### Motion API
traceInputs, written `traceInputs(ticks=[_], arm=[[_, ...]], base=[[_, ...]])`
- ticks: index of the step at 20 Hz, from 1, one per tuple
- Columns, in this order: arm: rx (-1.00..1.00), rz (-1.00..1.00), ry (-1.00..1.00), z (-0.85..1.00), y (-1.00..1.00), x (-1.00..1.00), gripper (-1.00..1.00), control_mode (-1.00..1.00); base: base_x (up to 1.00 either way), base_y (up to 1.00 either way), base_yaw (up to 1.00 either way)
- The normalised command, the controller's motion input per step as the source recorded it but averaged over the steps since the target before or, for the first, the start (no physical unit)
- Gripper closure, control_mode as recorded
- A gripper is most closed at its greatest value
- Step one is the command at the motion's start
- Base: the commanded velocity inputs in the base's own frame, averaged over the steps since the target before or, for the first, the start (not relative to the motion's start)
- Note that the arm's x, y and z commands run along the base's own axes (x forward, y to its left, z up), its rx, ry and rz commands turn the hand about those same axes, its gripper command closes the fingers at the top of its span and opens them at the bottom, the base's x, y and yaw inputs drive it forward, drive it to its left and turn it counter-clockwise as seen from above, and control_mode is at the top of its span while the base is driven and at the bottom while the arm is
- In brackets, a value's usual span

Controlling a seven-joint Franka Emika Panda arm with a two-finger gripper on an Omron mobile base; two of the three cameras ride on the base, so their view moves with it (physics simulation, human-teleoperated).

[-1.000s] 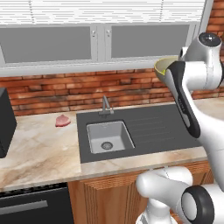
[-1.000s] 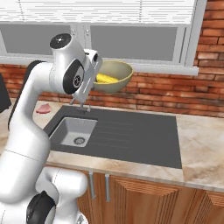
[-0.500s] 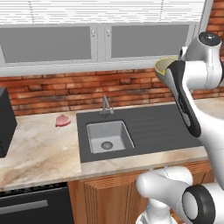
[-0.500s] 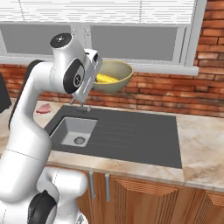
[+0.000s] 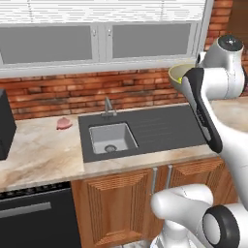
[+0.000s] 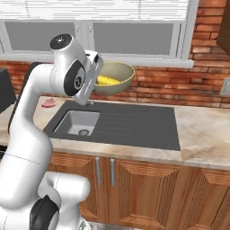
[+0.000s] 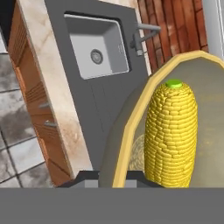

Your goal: Pick the corn from the sink and place it in the bowl. Then pick the bowl and place it in the microwave. Then close the microwave door and press the start button.

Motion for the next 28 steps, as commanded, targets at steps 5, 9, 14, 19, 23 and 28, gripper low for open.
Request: traceInputs(ticks=[5,9,14,19,23,28], arm=[[0.00,0.00,0.00,0.00,0.00,0.00,1.00,1.00],[0.00,0.00,0.00,0.00,0.00,0.00,1.00,1.00],[0.00,0.00,0.00,0.00,0.00,0.00,1.00,1.00],[0.00,0.00,0.00,0.00,0.00,0.00,1.00,1.00],[0.00,0.00,0.00,0.00,0.00,0.00,1.00,1.00],[0.00,0.00,0.00,0.00,0.00,0.00,1.00,1.00]], base=[[-0.25,0.02,-0.87],[-0.26,0.01,-0.86],[-0.25,0.00,-0.83],[-0.33,0.00,-0.78],[-0.34,0.00,-0.71],[-0.35,0.00,-0.68]])
